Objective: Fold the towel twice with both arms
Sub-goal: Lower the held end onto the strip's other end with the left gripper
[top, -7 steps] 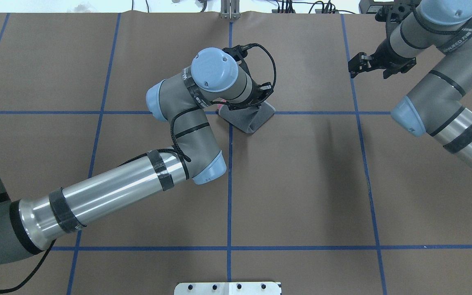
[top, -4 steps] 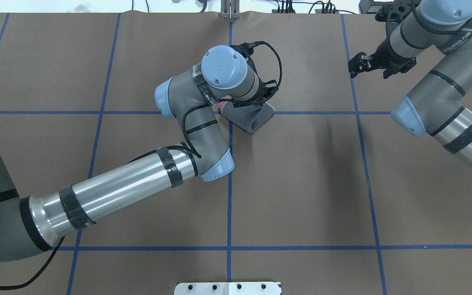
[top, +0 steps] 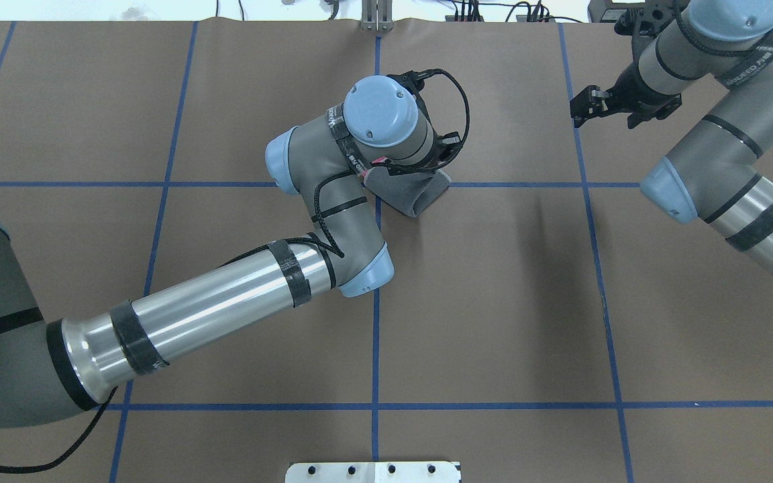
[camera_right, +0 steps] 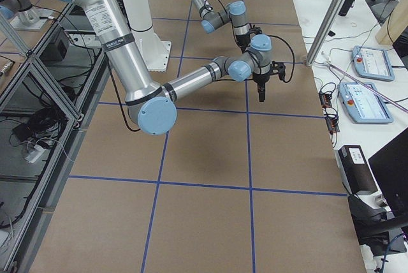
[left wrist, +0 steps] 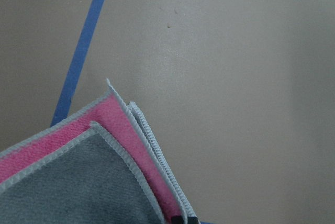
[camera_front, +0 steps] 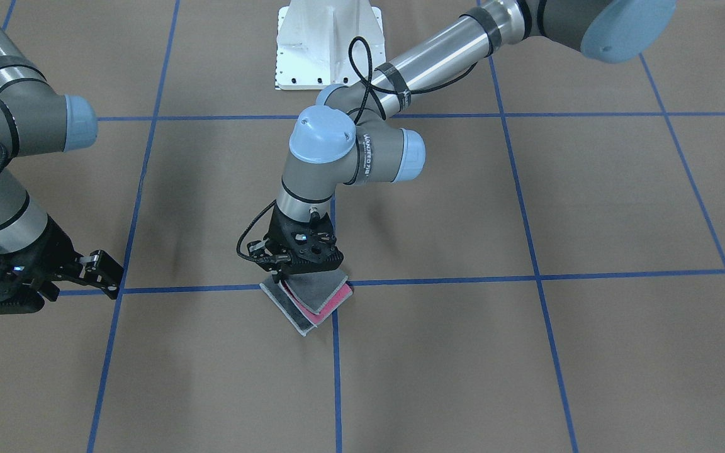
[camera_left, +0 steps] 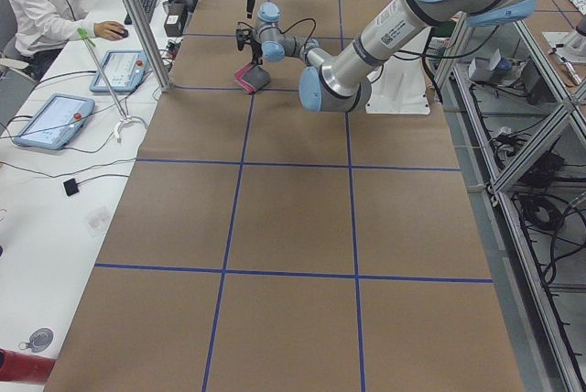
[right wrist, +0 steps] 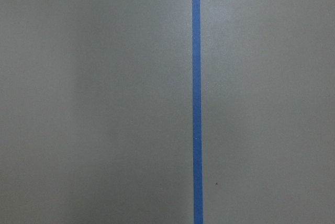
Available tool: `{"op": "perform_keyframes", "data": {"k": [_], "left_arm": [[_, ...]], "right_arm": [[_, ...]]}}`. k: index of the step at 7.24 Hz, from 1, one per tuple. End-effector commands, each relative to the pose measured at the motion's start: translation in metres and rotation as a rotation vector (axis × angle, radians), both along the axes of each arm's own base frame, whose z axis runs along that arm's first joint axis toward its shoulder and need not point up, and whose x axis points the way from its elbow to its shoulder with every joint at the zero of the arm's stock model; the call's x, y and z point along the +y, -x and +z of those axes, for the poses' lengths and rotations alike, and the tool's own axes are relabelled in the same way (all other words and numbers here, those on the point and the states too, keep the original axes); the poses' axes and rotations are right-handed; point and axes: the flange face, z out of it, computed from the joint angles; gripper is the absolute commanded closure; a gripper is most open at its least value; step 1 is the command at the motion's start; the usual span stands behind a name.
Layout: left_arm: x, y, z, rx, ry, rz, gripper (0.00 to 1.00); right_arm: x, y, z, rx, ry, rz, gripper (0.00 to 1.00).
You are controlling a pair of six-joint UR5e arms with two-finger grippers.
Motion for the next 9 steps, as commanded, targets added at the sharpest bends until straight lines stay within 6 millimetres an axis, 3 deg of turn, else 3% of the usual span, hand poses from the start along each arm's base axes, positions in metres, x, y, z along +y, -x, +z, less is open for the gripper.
{"op": "perform_keyframes", "data": {"k": [1, 2, 4, 5, 6, 9], "left_arm": [[0.006, -0.005, -0.004, 0.003, -0.002, 0.008, 1.00], [0.008, -0.007, -0.006, 0.004, -0.003, 0.011, 0.94], [0.008, -0.006, -0.007, 0.007, -0.005, 0.011, 0.53], [0.008, -0.007, -0.006, 0.006, -0.003, 0.011, 0.04], [0.007, -0.005, -0.012, 0.013, -0.001, 0.005, 0.00], [-0.001, 0.005, -0.015, -0.020, 0.009, 0.006, 0.00]], "right_arm": [[0.000, 0.000, 0.000, 0.000, 0.000, 0.000, 0.00], [0.000, 0.000, 0.000, -0.001, 0.001, 0.002, 0.00], [0.000, 0.000, 0.000, -0.001, 0.001, 0.002, 0.00], [0.000, 0.000, -0.001, -0.003, 0.002, 0.002, 0.00], [0.001, 0.000, -0.002, -0.004, -0.001, 0.002, 0.00], [0.002, -0.001, -0.006, -0.009, -0.012, -0.011, 0.00]]}}
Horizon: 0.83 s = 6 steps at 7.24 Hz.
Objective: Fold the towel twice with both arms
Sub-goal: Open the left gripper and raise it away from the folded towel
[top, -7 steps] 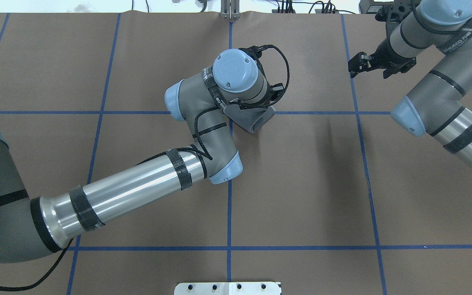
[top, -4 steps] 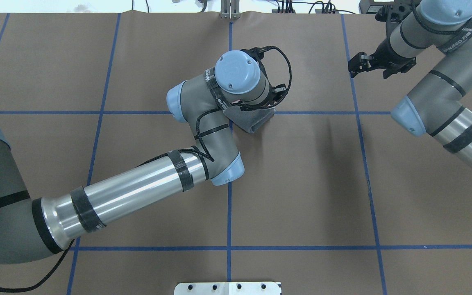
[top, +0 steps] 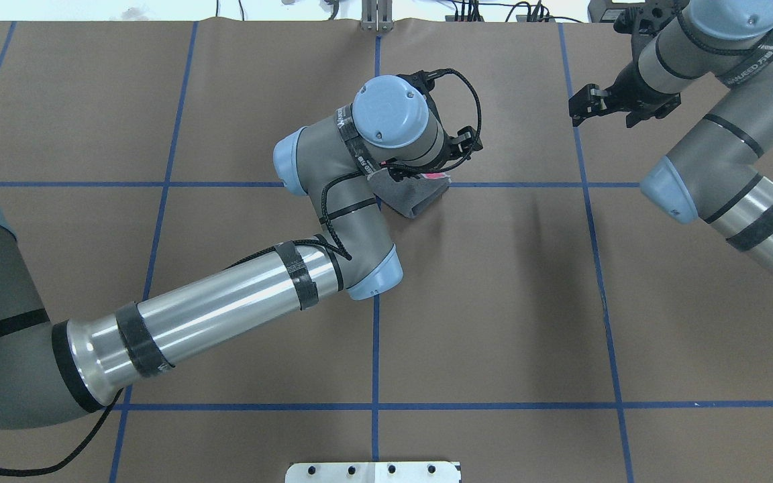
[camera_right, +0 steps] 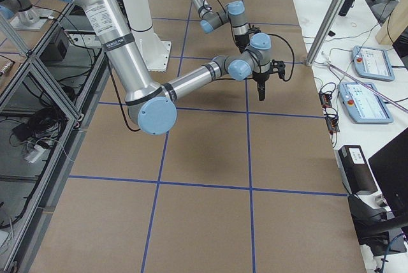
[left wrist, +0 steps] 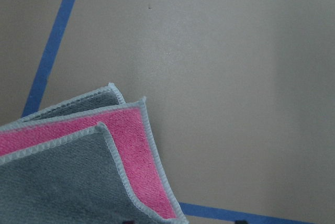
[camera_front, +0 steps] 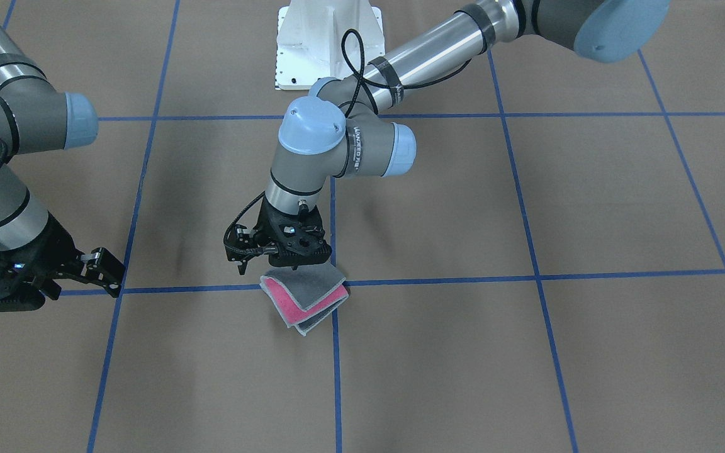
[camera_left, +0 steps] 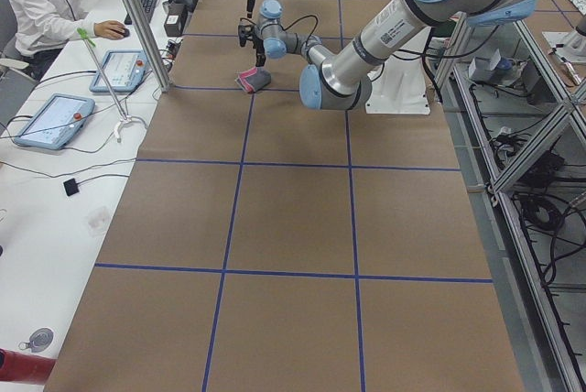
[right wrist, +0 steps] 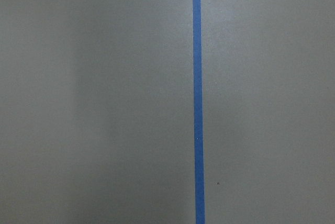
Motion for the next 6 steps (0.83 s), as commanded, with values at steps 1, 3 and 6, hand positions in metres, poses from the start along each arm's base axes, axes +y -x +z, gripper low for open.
{"op": "perform_keyframes", "data": {"k": [1, 3, 6], "left_arm": [[-0.005, 0.022, -0.014, -0.124, -0.022, 0.044, 0.00], [-0.025, 0.080, -0.025, -0.276, -0.018, 0.154, 0.00], [-0.030, 0.158, 0.024, -0.416, -0.111, 0.247, 0.00]], "right_arm": [[0.000, 0.000, 0.002, 0.005, 0.005, -0.012, 0.00], [0.000, -0.016, 0.018, 0.014, 0.004, -0.038, 0.00], [-0.019, -0.104, 0.049, 0.105, -0.011, -0.138, 0.00]]}}
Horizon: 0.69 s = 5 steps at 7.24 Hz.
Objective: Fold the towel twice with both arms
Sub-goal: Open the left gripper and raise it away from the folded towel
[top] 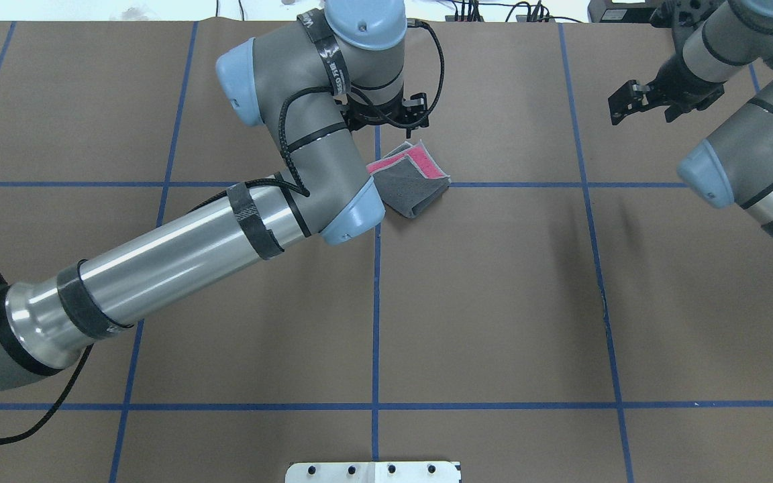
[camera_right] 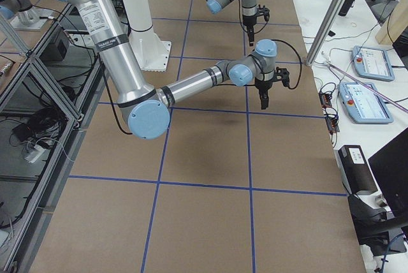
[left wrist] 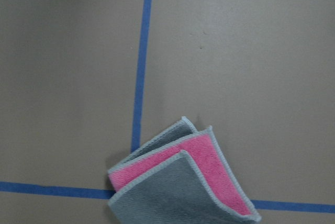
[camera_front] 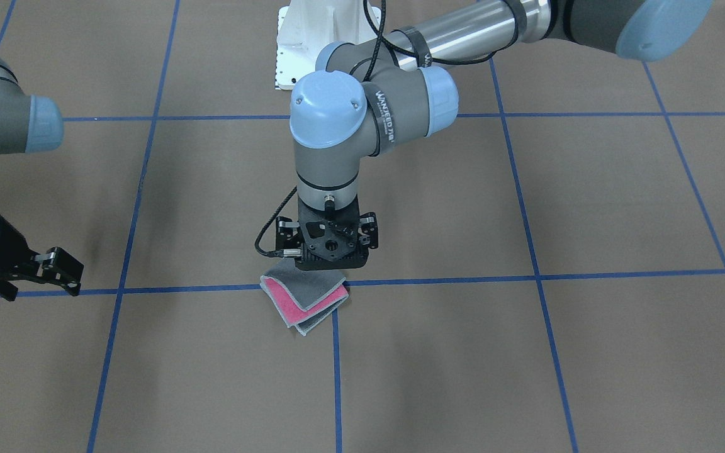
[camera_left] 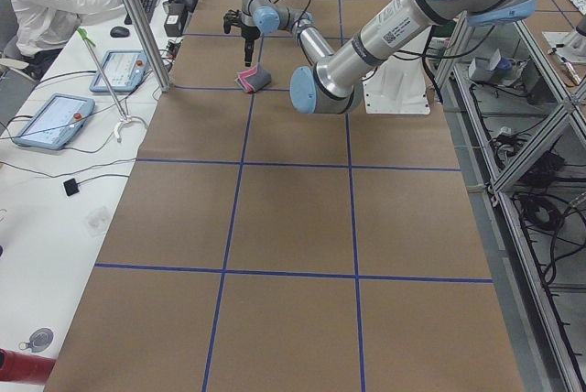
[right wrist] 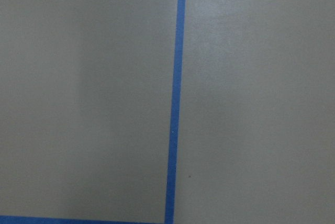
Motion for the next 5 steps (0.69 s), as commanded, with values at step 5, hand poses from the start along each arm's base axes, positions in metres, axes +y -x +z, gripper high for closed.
{"op": "perform_keyframes", "data": {"k": [5], "left_arm": [[-0.029, 0.318, 0.236, -0.169, -0.167, 0.287, 0.00]], "right_arm": [[0.026, -0.229, 0.109, 0.152, -0.050, -0.244, 0.00]]}}
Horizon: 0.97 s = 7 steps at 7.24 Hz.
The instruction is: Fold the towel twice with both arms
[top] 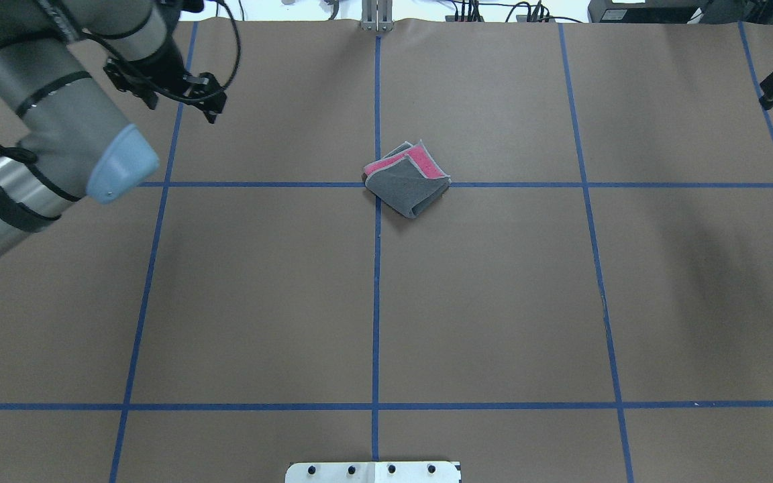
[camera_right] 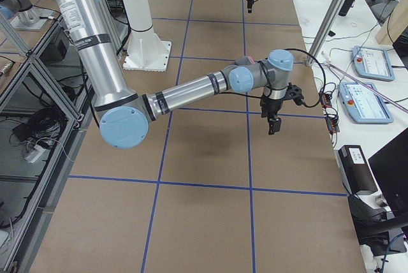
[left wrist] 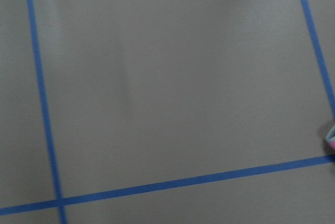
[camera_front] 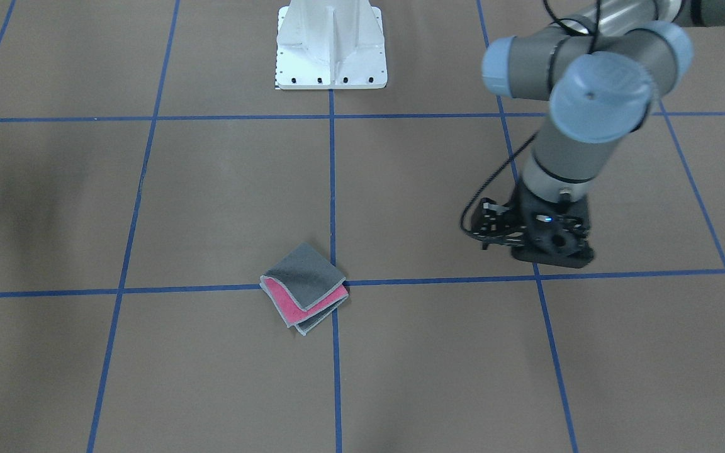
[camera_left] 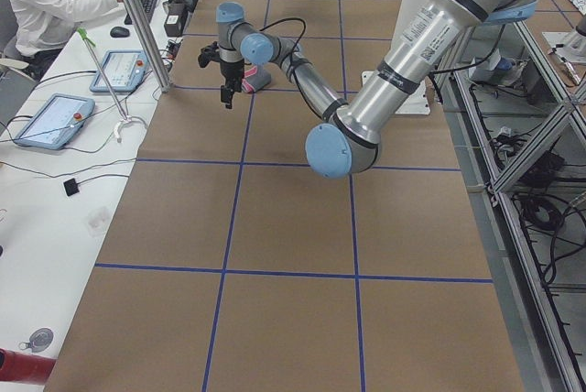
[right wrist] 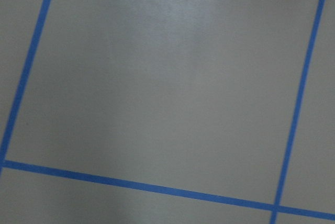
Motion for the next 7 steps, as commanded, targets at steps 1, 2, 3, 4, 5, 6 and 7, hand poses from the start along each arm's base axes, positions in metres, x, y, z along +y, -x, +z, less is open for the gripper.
{"op": "perform_keyframes", "data": {"k": [1, 2, 3, 4, 5, 6, 7], "left_arm": [[-0.013, 0.133, 0.092, -0.034, -0.052, 0.094, 0.00], [-0.012, 0.191, 0.132, -0.029, -0.064, 0.122, 0.00], [-0.003, 0.235, 0.172, -0.028, -0.058, 0.141, 0.00], [0.010, 0.268, 0.204, -0.037, -0.054, 0.152, 0.00], [0.031, 0.287, 0.238, -0.044, -0.019, 0.136, 0.00], [0.064, 0.303, 0.288, -0.062, 0.050, 0.112, 0.00], [0.083, 0.328, 0.337, -0.065, 0.123, 0.064, 0.00]], "right_arm": [[0.039, -0.081, 0.060, -0.050, -0.005, -0.065, 0.00], [0.061, -0.110, 0.087, -0.052, -0.009, -0.080, 0.00], [0.083, -0.129, 0.111, -0.051, 0.004, -0.083, 0.00], [0.098, -0.144, 0.125, -0.053, 0.028, -0.056, 0.00], [0.115, -0.156, 0.141, -0.059, 0.057, -0.029, 0.00], [0.129, -0.163, 0.153, -0.068, 0.082, -0.008, 0.00], [0.135, -0.164, 0.160, -0.066, 0.094, -0.004, 0.00]]}}
